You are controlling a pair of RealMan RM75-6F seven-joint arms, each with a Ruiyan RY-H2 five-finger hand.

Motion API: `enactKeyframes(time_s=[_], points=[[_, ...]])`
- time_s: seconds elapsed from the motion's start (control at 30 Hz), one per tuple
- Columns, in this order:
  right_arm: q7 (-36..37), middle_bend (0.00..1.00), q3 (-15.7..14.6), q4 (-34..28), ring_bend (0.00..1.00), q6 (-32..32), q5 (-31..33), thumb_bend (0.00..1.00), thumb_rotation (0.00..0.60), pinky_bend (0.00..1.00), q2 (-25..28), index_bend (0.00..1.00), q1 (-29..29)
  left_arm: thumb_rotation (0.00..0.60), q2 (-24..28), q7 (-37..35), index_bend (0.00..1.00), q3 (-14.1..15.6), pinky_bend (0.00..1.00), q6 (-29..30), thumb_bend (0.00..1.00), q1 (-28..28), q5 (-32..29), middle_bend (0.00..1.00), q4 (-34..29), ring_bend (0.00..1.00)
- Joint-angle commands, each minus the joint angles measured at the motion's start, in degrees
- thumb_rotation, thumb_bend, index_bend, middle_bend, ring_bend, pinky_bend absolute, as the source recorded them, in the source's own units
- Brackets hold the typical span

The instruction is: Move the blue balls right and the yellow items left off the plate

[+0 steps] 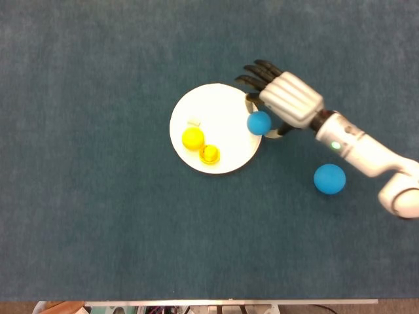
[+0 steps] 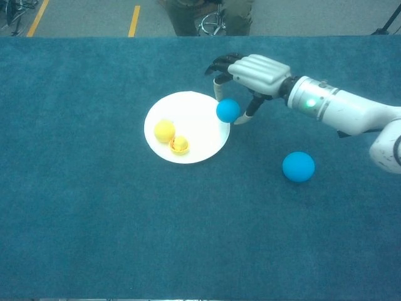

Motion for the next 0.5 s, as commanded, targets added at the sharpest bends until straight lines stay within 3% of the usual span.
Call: enactKeyframes(time_s=[0.03,0.23,0.5], points=[[-7.1,0.16,-1.8,-10.0,0.02,2.5,0.9,0.0,0.6,0.04,7.9,0.57,-4.2,0.6,0.2,0.8,0.42,-0.2,0.51,0.2,0.01,-0.2,0.1,0.49,-0.8,0.39],[-14.8,0.16,-4.5,-18.4,0.02,2.3,3.8,0.0,0.6,0.04,13.7,0.57,-8.7,0.6,0.5,2.8,0.42,-0.3,0.51,0.4,0.01,-0.7,0.3,0.49,-2.5,0.39],[-17.4,0.16,-6.1,-19.4,0.02,1.0,6.7,0.0,0.6,0.04,14.3,0.57,-12.6,0.6,0.6,4.7,0.42,-0.3,0.51,0.2,0.01,-1.0,-0.2,0.49,-4.0,0.39]])
